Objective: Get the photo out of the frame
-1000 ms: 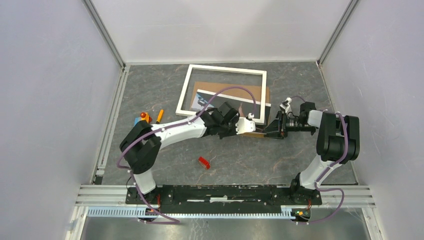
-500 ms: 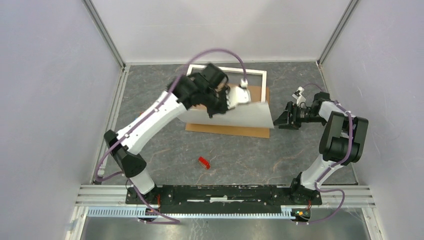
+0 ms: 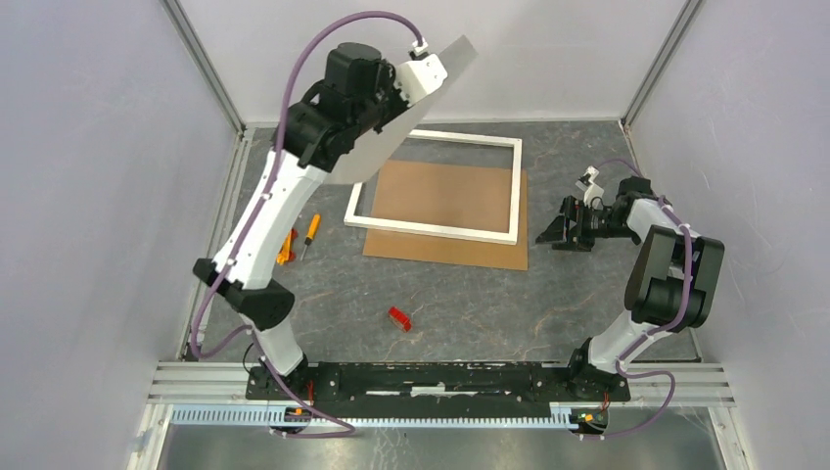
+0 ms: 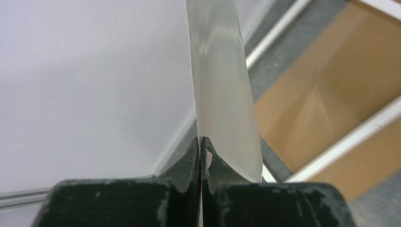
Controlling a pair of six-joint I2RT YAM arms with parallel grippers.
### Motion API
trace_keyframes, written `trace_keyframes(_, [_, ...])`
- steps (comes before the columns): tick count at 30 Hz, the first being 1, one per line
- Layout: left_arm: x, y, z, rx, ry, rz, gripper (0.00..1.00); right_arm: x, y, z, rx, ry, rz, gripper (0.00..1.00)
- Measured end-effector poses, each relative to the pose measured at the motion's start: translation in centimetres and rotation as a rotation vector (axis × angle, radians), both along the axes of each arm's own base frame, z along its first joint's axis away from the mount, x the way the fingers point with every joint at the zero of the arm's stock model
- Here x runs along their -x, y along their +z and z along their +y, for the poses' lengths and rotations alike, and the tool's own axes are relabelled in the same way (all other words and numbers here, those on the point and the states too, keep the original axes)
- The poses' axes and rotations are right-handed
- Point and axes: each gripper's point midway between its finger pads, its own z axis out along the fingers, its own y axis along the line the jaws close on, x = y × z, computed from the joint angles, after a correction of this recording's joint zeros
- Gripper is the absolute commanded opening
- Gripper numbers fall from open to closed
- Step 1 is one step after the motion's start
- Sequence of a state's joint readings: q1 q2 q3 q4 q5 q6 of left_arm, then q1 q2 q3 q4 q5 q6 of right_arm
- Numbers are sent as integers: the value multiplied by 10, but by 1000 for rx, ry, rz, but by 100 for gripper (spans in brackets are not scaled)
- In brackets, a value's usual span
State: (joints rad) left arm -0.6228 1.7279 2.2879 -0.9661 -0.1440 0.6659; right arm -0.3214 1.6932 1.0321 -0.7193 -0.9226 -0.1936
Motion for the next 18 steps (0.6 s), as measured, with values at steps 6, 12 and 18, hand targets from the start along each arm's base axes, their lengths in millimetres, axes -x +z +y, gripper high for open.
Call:
trace_keyframes(6, [-61, -25, -27, -112, 0, -106, 2, -1, 4, -2, 23, -6, -18, 88])
trace_keyframes(12, [-66, -137, -60, -294, -124, -45, 2, -3, 12, -5, 45, -12, -53, 88])
trace_keyframes(18, [-52, -245, -89, -383, -251, 61, 2, -5, 13, -7, 47, -18, -63, 87])
